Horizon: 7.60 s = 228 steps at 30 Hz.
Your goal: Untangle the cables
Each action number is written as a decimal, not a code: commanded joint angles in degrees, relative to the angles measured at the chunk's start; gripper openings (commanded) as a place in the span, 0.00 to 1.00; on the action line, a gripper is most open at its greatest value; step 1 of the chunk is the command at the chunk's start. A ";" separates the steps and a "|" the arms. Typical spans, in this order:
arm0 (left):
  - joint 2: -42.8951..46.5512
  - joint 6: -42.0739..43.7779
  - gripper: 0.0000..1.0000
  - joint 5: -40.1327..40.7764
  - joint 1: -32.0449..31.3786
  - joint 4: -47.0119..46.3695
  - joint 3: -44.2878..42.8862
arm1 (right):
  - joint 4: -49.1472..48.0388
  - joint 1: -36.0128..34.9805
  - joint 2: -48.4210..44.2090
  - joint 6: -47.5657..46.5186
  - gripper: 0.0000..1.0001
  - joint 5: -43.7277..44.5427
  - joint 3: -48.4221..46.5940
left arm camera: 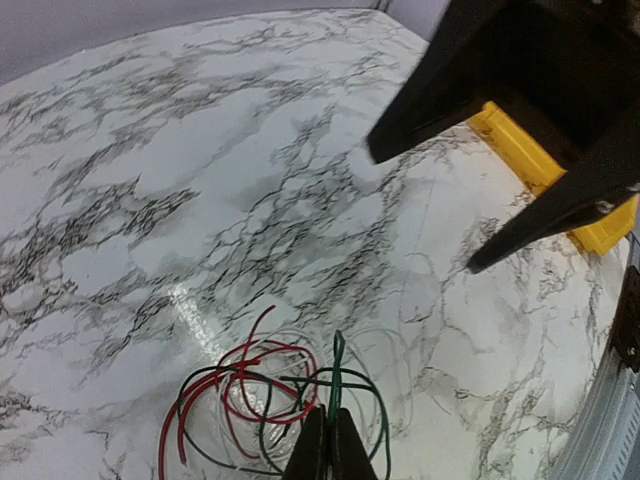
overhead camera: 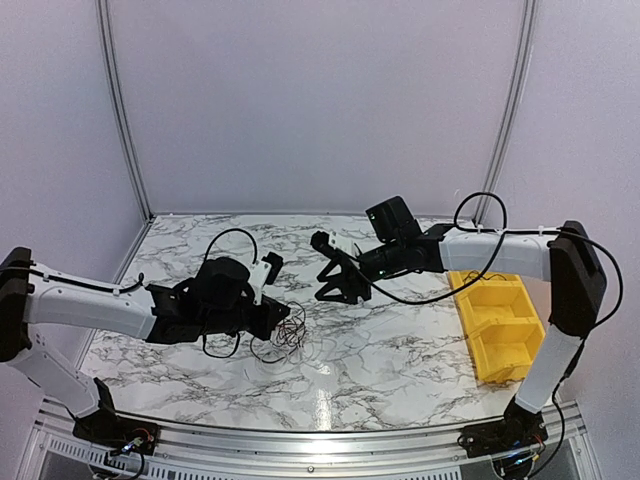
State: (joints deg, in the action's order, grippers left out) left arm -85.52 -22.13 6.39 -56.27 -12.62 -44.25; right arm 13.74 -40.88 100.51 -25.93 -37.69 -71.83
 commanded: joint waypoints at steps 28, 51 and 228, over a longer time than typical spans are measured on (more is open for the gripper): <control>-0.73 5.67 0.36 12.62 -5.17 -10.02 -1.51 | -4.02 -3.27 1.24 4.64 0.00 -7.77 0.61; -26.52 -17.09 0.28 30.67 -5.16 -23.59 0.82 | -4.73 6.18 -19.39 10.69 0.00 -14.25 -0.84; 0.14 5.79 0.59 6.49 -2.78 5.41 -16.40 | 26.20 53.76 0.61 -2.37 0.00 33.72 -2.65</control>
State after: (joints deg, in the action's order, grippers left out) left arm -85.71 -15.90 13.50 -58.76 -8.05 -60.12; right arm 38.50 13.47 99.55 -30.02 -5.85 -72.88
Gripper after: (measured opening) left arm 0.592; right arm 0.020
